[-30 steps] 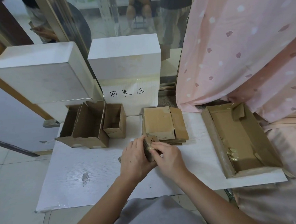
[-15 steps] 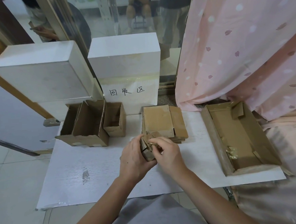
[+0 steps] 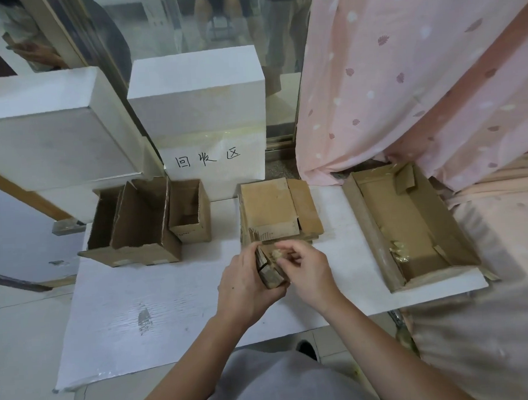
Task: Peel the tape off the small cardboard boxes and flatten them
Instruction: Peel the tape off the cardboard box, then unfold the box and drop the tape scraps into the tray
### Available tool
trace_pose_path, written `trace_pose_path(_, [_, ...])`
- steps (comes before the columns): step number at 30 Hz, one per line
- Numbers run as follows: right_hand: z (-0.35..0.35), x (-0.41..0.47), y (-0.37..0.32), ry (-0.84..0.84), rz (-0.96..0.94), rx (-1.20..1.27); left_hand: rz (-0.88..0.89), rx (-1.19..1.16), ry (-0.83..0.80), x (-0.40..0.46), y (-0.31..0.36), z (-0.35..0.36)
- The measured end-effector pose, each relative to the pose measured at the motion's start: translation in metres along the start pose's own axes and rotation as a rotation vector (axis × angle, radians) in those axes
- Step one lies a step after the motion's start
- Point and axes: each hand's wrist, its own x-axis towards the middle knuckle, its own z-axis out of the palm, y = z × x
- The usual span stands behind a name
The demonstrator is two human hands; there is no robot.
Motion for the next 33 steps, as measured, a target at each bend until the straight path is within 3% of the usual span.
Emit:
trace_pose_path(6, [-0.042,-0.007,0.032,0.101,0.067,-0.067,0.136,0.056,-0.138,0.009,0.033,0.033])
trace_pose_path(18, [-0.182,0.021,0.125,-0.078,0.062,-0.260,0.270,0.358,-0.286,0.041,0.144,0.137])
trace_pose_path(22, [-0.213,0.028,0.161,-0.051,0.035,-0.281,0.260,0.441,-0.376,0.048,0.169,0.165])
trace_pose_path(33, [-0.246,0.051,0.231,0.120,0.334,-0.307,0.165,0.479,-0.464,0.050,0.192,0.194])
